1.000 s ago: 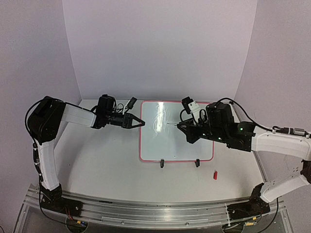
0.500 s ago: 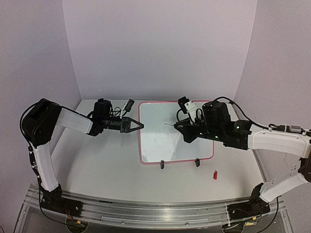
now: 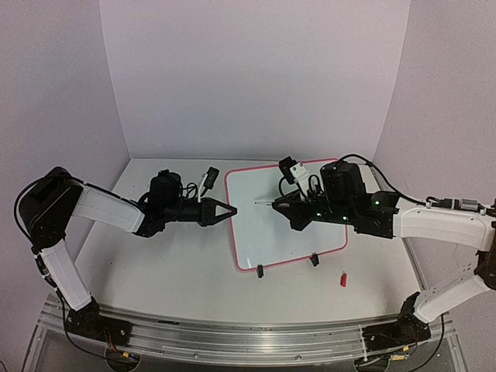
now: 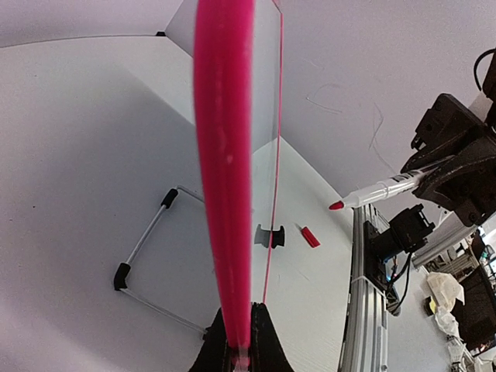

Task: Write a sentence on the whiteboard

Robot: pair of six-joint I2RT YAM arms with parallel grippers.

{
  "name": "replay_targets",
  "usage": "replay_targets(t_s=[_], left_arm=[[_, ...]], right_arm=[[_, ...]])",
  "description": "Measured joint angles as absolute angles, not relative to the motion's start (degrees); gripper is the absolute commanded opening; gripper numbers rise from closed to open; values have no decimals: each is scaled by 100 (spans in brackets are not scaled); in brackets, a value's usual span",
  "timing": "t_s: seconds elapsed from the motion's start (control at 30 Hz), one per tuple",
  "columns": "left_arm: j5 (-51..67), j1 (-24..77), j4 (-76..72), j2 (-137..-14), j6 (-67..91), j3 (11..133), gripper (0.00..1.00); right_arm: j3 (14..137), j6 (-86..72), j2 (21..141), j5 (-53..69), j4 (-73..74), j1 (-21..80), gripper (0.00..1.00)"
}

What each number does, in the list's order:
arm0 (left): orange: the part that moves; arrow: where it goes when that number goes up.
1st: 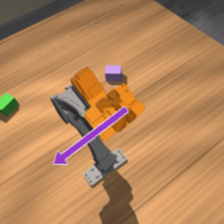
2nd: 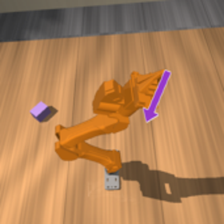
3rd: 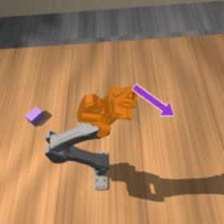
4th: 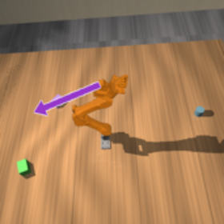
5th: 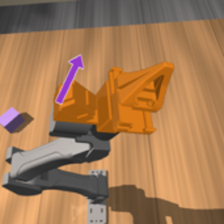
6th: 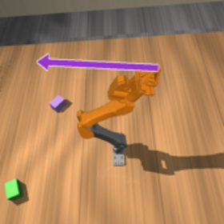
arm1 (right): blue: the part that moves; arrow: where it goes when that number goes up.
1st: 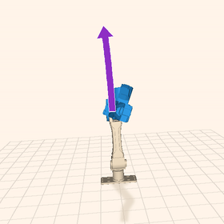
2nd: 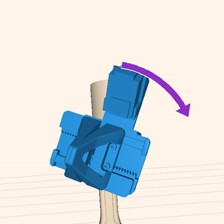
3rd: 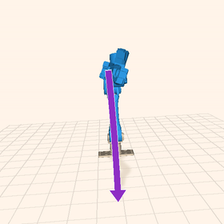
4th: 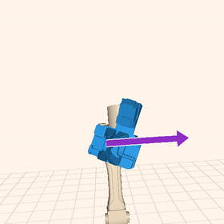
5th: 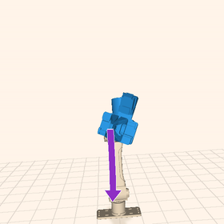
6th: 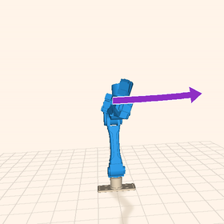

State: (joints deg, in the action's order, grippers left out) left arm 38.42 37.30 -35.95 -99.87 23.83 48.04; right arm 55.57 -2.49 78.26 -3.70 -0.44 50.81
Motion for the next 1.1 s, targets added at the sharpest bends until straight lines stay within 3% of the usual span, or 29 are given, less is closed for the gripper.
replay_targets(t_s=[0.7, 1.1], left_arm=[[2873, 3927, -3046, -9036, 2180, 4077, 0], [2889, 3906, -3010, -9302, 2147, 4289, 0]], right_arm=[[5562, -255, 7826, 90, -40, 5081, 0], [5815, 33, 8156, 528, -62, 5171, 0]])
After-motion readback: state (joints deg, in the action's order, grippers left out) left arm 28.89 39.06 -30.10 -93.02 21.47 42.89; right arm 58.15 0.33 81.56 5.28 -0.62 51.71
